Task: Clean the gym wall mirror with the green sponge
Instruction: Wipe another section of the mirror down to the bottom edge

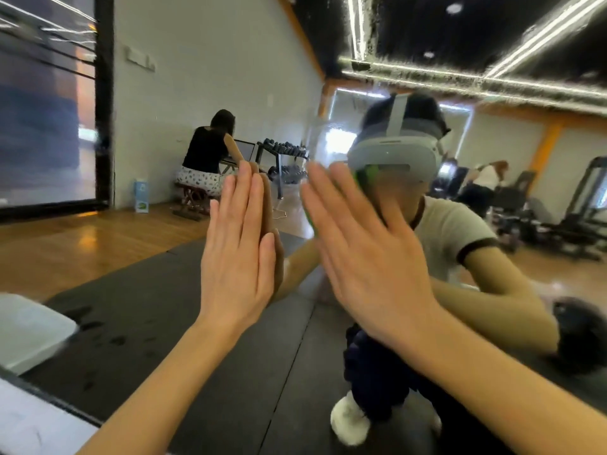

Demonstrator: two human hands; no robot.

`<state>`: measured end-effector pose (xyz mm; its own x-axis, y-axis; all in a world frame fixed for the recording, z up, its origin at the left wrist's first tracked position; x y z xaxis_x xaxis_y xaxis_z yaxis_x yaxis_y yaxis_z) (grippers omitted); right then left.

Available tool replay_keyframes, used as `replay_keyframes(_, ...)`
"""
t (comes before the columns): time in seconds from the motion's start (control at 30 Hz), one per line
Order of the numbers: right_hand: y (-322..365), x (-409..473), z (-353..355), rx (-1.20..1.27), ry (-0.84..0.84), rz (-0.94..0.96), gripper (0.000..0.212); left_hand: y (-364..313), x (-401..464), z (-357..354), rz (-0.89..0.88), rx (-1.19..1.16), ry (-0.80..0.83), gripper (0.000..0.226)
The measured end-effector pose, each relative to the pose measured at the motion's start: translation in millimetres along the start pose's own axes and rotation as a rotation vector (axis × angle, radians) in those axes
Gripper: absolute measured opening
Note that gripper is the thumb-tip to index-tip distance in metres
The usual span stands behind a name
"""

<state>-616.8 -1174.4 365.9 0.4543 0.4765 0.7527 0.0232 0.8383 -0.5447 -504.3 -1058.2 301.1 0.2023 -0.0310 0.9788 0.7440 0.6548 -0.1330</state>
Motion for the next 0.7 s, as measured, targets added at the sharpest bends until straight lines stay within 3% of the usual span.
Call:
replay_keyframes(0.13,-15.2,81.7,2.3,-0.044,-0.183,-0.132,0.054,0.2,-0.2,-0.7,0.012,-0.002,0.003,0.059)
replay_keyframes(0.3,42.6,-54.8,-25.8,-0.029,0.114,0.082,0.07,0.1,-0.2,-1.1,0.007,-0.017,0.001,0.058)
replay_keyframes(0.4,44.6,-88.1,-24.7,0.011,0.182,0.146,0.07,0.0,0.7,1.5,0.006,-0.026,0.015,0.058)
replay_keyframes(0.6,-12.3,0.8,5.1,0.084,-0.14,-0.172,0.059,-7.4,-18.8,6.7,-0.025,-0.012,0.073,0.059)
replay_keyframes(0.7,14.6,-44.9,-9.5,0.049,-0.037,-0.108,0.065,-16.2,-46.5,7.4,-0.054,-0.049,0.11,0.06)
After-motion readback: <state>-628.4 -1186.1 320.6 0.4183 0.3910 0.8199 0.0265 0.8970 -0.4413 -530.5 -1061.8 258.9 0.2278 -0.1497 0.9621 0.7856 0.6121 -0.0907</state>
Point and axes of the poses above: each hand's wrist, its own x-axis towards the middle knuckle, its own z-axis out of the back of the hand, y = z × x, the point moved 2 cm from there along x, towards the middle knuckle, and after that the axes turned 15 degrees about x, right-handed, at the moved point
